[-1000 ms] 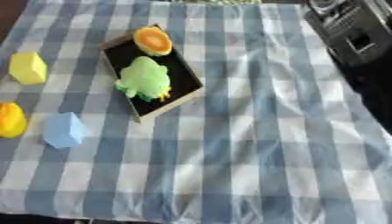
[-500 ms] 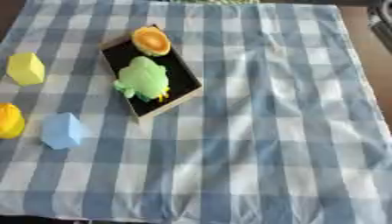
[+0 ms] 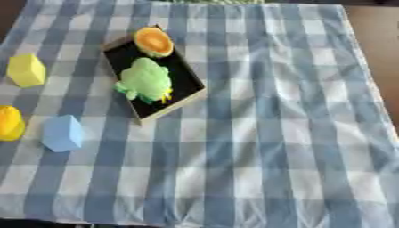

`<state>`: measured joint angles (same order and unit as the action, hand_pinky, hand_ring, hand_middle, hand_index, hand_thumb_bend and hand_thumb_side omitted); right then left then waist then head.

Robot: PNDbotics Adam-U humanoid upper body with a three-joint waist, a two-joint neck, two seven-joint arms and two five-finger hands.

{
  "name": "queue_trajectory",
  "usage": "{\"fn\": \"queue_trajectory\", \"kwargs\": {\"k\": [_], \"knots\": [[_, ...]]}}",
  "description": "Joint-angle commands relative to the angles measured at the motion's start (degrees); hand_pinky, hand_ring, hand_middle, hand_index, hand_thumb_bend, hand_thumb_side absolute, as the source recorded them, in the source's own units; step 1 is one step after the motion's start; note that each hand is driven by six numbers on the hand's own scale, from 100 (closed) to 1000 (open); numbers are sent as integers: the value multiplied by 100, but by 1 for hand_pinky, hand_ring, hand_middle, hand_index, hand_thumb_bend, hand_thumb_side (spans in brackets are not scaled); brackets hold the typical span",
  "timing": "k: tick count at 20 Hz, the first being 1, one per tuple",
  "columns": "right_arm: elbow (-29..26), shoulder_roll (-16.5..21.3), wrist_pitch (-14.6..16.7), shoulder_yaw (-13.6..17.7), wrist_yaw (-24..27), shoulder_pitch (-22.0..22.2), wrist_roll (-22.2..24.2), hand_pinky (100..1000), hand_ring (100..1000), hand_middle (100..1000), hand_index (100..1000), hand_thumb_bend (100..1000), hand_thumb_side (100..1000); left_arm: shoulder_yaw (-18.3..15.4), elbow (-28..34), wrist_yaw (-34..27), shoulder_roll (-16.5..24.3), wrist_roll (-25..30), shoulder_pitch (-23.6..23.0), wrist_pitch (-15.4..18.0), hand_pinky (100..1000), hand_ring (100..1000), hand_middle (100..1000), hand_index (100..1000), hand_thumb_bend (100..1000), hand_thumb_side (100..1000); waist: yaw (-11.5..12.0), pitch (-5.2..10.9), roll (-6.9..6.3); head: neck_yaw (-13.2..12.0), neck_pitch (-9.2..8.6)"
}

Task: Pick up objects on the table and place them in the box.

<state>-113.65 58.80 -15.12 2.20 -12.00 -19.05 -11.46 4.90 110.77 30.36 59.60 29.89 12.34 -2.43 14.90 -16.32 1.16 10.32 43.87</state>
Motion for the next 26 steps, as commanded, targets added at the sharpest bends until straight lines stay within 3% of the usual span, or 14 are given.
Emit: {"fn": "queue_trajectory", "kwargs": {"k": [1, 8, 17, 26], "knots": [[-94, 139, -74, 133, -47, 5, -83, 905, 895, 826, 864, 100, 665, -132, -266, 270, 173, -59, 23, -175, 917, 881, 827, 916, 655, 179, -8, 14, -97, -51, 25], [-94, 22, -180, 181, 19, 68, -197, 906, 889, 816, 856, 100, 689, 67, -1023, 278, -3, -117, 187, -332, 892, 864, 822, 912, 657, 208, -61, 5, -105, -122, 25], [-94, -94, -316, 131, 179, 24, -231, 908, 882, 806, 848, 100, 713, 640, -1641, 211, -373, 23, 974, -197, 866, 844, 813, 908, 643, 228, -157, -1, -152, -185, 25], [-94, -166, -422, 61, 304, -24, -215, 911, 876, 797, 841, 100, 725, 1006, -1932, 246, -646, 255, 1309, -47, 856, 835, 809, 900, 625, 224, -201, -40, -235, -191, 25]]}}
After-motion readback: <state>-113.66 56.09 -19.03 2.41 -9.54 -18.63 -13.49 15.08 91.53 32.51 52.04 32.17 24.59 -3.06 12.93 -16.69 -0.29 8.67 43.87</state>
